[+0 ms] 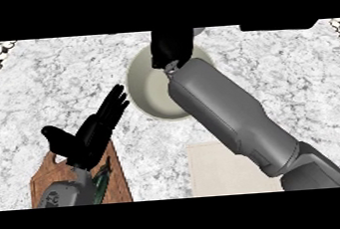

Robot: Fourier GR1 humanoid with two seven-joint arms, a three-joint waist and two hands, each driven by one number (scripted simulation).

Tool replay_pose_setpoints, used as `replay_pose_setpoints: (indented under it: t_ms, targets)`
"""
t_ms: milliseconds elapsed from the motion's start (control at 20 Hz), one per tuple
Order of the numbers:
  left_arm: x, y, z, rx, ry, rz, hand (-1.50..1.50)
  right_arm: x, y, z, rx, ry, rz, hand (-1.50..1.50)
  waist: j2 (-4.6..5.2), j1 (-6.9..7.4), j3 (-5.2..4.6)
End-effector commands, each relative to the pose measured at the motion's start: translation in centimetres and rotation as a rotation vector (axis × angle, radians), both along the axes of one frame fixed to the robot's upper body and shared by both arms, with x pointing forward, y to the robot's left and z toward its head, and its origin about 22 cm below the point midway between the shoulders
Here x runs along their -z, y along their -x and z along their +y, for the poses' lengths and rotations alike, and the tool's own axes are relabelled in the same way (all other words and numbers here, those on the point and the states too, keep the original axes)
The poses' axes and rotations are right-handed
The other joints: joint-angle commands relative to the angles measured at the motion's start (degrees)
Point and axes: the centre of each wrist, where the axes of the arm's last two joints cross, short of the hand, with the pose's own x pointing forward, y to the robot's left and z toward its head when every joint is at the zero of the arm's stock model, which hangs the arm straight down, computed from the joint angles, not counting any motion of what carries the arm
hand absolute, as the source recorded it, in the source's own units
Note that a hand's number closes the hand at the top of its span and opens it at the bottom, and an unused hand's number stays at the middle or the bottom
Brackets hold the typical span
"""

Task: Pick the tomato from the placemat and place it in the bowl

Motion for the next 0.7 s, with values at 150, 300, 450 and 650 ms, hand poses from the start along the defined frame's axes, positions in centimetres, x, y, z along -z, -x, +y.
replay_pose_setpoints:
  t_ms: [150, 300, 450, 650]
  targets:
    - [-0.9, 0.2, -0.3, 0.011, -0.016, -0.024, 0.00, 3.9, -3.1, -3.9, 0.068, -0.149, 0.084, -1.50, 0.25, 0.64, 0.07]
    - [-0.1, 0.2, -1.1, 0.028, 0.008, -0.022, 0.00, 3.6, -3.1, -3.9, 0.032, -0.263, 0.058, -1.50, 0.52, 1.75, 0.05]
    - [-0.9, -1.2, -1.6, 0.020, -0.008, -0.026, 0.00, 3.9, -2.8, -4.6, 0.018, -0.454, -0.056, -1.50, 0.59, 1.03, 0.13]
    - [0.5, -0.1, 0.9, -0.006, -0.002, 0.003, 0.00, 1.9, -1.9, -5.1, -0.027, -0.741, -0.323, -1.50, -0.18, 0.53, 0.25]
